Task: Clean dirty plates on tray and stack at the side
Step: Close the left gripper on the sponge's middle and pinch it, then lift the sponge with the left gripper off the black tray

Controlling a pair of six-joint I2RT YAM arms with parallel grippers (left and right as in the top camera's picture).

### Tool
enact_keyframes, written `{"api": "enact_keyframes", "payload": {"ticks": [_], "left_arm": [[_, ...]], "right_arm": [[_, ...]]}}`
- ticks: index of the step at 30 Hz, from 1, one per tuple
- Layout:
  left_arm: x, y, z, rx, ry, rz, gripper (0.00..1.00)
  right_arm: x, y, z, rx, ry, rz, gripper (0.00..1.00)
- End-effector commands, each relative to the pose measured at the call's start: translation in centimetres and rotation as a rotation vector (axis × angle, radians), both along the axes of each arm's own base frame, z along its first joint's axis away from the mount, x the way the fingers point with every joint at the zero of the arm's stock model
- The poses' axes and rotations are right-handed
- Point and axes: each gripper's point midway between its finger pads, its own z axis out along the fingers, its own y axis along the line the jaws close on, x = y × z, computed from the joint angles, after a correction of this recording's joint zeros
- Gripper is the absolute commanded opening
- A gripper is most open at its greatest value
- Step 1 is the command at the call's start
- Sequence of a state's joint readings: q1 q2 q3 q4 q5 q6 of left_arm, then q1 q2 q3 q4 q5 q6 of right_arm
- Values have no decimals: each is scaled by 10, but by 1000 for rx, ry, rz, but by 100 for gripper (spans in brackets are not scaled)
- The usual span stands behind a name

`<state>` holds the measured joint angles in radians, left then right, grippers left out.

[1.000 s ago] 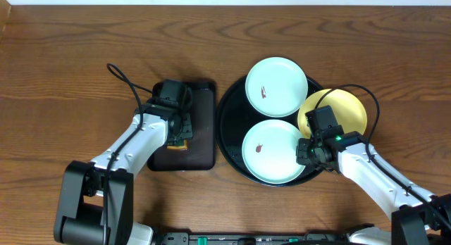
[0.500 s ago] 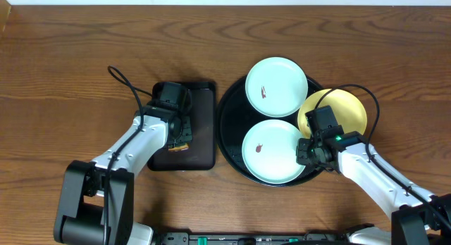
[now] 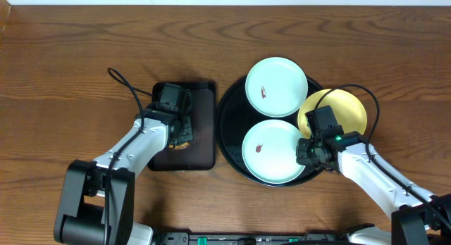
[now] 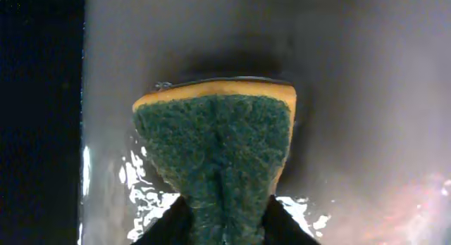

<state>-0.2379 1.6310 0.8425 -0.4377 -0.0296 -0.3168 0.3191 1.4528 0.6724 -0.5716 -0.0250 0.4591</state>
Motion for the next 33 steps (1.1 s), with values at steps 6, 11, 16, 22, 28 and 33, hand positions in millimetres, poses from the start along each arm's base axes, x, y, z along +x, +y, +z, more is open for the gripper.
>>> {"api": "enact_keyframes", "payload": {"ticks": [6, 11, 16, 22, 28, 33], "left_arm": [[5, -1, 9, -1, -39, 2, 41], [3, 0, 2, -1, -38, 2, 42], [7, -1, 2, -4, -50, 2, 8], [7, -1, 15, -7, -58, 2, 7], [11, -2, 62, -22, -122, 2, 8], [10, -2, 95, -26, -138, 2, 7]], "right_arm": [[4, 1, 2, -16, -13, 18, 13], [4, 1, 2, -16, -13, 18, 13], [4, 1, 2, -16, -13, 18, 13], [4, 1, 2, -16, -14, 18, 12], [4, 1, 2, -19, -16, 32, 11], [4, 1, 2, -20, -17, 35, 11]]}}
